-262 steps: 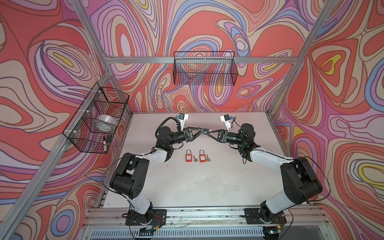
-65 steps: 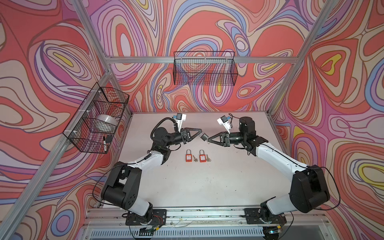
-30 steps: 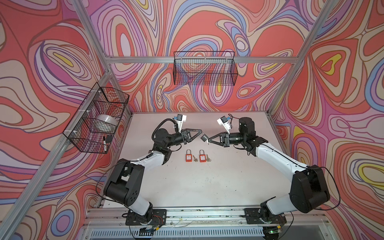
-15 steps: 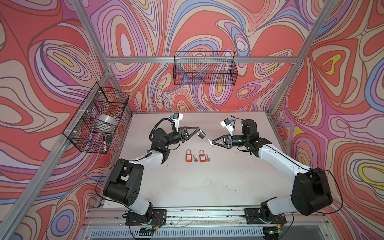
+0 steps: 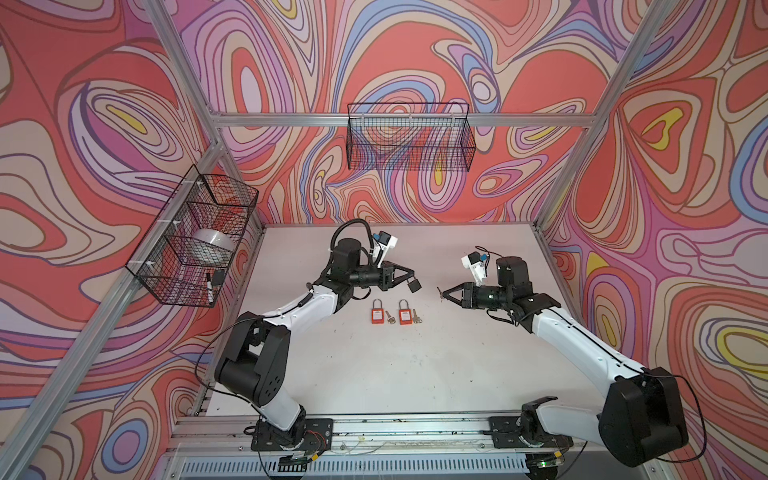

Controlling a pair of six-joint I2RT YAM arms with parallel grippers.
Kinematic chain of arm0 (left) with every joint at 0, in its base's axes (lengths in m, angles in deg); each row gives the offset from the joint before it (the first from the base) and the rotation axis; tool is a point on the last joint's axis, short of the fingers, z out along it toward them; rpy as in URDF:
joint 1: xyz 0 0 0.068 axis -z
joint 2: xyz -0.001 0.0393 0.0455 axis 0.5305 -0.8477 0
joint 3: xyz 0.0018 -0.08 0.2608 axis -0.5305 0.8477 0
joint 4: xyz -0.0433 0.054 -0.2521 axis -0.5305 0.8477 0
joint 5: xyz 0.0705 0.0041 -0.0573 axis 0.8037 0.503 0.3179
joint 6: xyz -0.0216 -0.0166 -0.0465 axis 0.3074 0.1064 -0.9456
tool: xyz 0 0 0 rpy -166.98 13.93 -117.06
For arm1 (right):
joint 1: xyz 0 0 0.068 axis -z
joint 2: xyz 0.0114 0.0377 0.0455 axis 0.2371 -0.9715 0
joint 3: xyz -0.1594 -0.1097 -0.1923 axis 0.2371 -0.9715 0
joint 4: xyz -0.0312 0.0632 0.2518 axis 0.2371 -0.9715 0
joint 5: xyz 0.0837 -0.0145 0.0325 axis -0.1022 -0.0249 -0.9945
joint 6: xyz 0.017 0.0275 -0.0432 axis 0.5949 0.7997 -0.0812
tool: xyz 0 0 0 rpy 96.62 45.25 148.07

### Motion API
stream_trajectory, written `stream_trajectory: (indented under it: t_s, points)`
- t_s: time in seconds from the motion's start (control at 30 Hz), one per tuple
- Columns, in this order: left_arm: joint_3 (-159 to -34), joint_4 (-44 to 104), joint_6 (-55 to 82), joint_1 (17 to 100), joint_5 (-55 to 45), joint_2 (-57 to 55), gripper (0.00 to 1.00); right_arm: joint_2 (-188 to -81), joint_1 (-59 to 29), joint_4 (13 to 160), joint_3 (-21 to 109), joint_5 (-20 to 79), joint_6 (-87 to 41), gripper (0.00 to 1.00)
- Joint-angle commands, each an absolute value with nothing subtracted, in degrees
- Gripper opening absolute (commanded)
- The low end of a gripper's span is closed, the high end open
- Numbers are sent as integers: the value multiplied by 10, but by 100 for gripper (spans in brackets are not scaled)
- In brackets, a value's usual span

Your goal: Lock with the key

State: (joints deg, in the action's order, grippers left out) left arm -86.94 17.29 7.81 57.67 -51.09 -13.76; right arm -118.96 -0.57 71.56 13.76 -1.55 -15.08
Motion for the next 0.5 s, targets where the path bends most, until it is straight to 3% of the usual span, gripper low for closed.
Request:
stream_trajectory:
  t_s: [0.0, 0.47]
  points:
    - [-908, 311, 184, 597, -518, -186, 0, -1175, -4, 691, 110, 39, -111, 0]
    - [-1051, 383, 218, 654, -527, -372, 0, -1097, -4, 594, 60, 96, -82, 0]
